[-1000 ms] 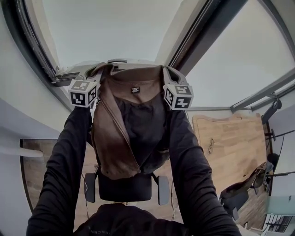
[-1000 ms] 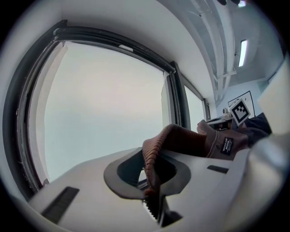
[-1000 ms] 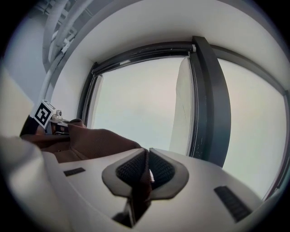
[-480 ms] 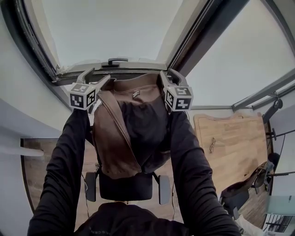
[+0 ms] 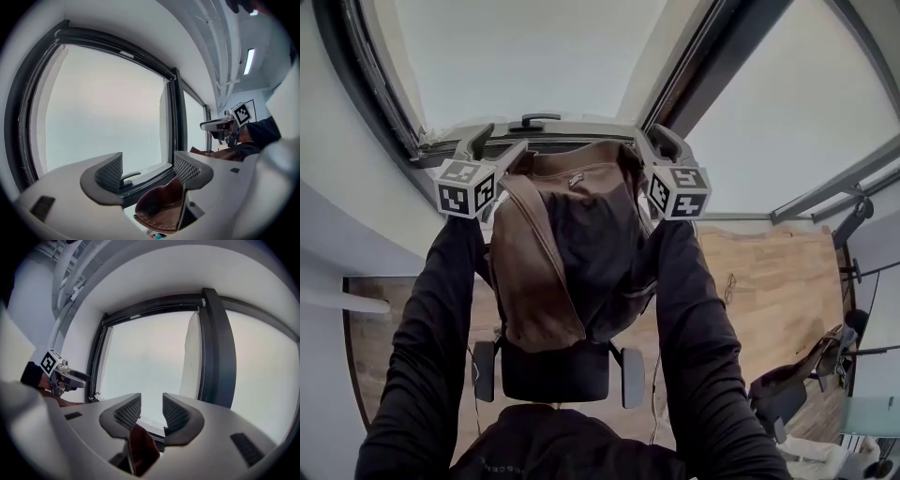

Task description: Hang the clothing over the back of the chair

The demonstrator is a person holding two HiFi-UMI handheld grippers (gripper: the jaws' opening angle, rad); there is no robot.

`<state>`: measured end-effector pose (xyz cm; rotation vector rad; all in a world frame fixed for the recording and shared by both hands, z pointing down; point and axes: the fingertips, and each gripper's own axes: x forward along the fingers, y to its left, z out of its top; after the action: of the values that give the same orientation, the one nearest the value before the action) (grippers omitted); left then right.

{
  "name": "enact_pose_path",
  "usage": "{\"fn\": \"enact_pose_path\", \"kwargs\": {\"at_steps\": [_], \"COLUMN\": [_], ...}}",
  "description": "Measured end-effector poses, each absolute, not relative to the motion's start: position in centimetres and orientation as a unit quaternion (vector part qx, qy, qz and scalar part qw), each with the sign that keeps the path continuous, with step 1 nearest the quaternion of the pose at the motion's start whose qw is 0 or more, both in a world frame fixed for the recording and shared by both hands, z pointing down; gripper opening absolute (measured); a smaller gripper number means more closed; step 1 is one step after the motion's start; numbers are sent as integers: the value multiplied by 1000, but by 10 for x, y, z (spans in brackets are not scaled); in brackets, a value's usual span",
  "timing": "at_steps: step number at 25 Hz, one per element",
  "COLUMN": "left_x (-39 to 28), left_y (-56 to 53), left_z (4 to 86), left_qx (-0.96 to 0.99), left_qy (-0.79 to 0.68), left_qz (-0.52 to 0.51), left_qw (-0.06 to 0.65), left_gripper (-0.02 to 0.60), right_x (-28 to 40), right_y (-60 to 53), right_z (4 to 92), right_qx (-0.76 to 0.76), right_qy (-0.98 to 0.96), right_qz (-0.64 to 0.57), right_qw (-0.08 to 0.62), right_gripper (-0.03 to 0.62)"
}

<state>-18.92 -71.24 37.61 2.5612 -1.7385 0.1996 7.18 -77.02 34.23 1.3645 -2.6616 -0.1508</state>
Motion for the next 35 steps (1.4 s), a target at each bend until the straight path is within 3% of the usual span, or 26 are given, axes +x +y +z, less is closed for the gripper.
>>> {"fn": "enact_pose_path", "kwargs": {"at_steps": [15,20,35], "left_x": [-116,-87,-8], "left_y": [-564,-505,-299], "left_z": [280,279,330], "left_qx": [849,861,895], "left_qy": [-527,-506,-446], "left_qz": [16,8,-15], "left_qw": [-41,-48,-8], "left_gripper": [336,314,273], "right_x": [64,66,94], "right_y": [-598,-532,-321], "right_z": [273,272,327], "right_qx": [376,358,328], "right_qy": [-923,-931,-943], "right_qz": [-76,-65,-53], "right_qw": [24,1,9], "right_gripper": [150,96,95]}}
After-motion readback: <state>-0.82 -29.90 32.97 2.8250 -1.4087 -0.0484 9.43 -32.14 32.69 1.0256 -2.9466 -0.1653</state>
